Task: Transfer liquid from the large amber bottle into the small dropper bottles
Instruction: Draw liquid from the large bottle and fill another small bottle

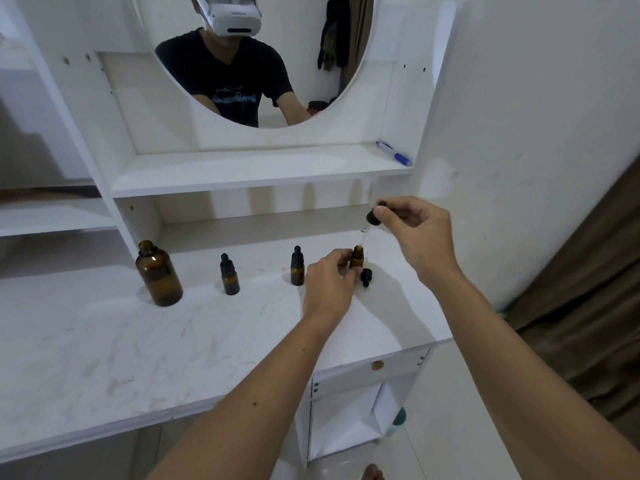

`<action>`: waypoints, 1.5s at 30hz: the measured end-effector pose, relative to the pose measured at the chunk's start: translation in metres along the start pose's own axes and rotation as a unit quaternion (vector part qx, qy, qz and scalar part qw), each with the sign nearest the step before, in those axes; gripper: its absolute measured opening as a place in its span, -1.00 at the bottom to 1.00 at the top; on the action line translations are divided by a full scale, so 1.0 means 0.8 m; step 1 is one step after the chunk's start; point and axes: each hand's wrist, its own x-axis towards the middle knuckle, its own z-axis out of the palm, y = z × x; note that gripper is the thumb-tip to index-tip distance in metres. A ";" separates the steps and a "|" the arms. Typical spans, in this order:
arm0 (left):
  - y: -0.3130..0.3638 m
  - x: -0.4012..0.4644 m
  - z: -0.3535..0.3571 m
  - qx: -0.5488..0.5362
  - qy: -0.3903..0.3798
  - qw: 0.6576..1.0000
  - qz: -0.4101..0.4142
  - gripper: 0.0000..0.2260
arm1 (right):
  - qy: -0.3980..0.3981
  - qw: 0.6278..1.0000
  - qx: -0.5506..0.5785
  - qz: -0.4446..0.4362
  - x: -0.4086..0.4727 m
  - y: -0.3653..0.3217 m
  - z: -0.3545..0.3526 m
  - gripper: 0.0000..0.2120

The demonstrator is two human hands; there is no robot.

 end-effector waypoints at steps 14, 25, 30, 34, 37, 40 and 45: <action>-0.023 -0.114 -0.153 -0.062 -0.035 0.996 -0.049 -0.56 | 0.011 0.996 0.083 -0.033 -0.031 -0.074 0.055 -0.92; -0.086 -0.135 -0.328 -0.061 0.139 0.978 -0.141 -0.29 | -0.088 0.985 0.131 -0.070 -0.070 -0.113 0.214 -0.90; -0.103 -0.097 -0.343 -0.037 0.132 0.980 -0.145 -0.25 | -0.121 0.981 0.128 -0.078 -0.073 -0.134 0.267 -0.89; -0.110 -0.075 -0.337 -0.030 0.113 0.984 -0.131 -0.36 | -0.133 0.981 0.115 -0.079 -0.065 -0.137 0.290 -0.90; -0.113 -0.069 -0.335 -0.033 0.129 0.983 -0.122 -0.50 | -0.141 0.982 0.093 -0.083 -0.059 -0.134 0.297 -0.90; -0.114 -0.067 -0.335 -0.025 0.136 0.984 -0.115 -0.56 | -0.161 0.980 0.070 -0.092 -0.053 -0.130 0.303 -0.91; -0.114 -0.067 -0.335 -0.019 0.134 0.985 -0.110 -0.56 | -0.193 0.975 0.005 -0.107 -0.051 -0.124 0.321 -0.87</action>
